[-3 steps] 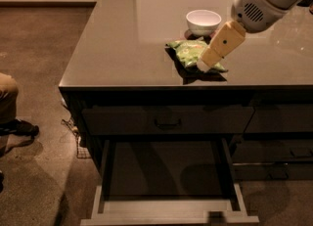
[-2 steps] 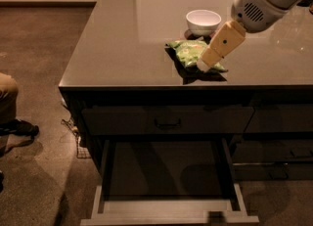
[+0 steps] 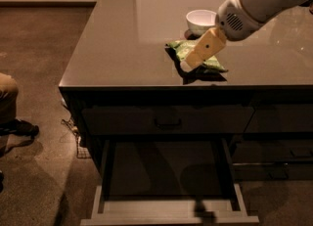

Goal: Place green jalapeno chip bag into middle drawer

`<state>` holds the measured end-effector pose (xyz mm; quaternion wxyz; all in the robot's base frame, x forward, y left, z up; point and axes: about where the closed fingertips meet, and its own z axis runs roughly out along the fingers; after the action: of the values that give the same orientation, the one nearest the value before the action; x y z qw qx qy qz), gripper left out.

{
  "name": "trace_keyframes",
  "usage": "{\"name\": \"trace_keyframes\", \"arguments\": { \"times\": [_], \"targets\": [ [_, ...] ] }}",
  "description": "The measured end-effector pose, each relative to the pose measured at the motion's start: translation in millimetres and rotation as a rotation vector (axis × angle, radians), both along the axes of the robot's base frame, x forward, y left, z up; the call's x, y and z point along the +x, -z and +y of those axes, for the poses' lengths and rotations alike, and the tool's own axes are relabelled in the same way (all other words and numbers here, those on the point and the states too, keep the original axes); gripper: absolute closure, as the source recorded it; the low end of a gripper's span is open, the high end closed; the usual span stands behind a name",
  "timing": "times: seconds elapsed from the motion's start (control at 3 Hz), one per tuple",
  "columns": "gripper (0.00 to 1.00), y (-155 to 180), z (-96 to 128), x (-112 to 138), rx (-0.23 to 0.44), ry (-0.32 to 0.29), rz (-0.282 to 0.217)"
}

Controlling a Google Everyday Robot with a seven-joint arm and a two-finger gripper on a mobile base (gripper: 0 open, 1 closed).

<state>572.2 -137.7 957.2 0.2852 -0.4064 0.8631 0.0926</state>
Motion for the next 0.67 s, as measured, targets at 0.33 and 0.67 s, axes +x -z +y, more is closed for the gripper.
{"name": "trace_keyframes", "arguments": {
  "times": [0.33, 0.67],
  "targets": [
    [0.0, 17, 17, 19, 0.036, 0.01, -0.001],
    [0.0, 33, 31, 36, 0.062, 0.026, -0.011]
  ]
}}
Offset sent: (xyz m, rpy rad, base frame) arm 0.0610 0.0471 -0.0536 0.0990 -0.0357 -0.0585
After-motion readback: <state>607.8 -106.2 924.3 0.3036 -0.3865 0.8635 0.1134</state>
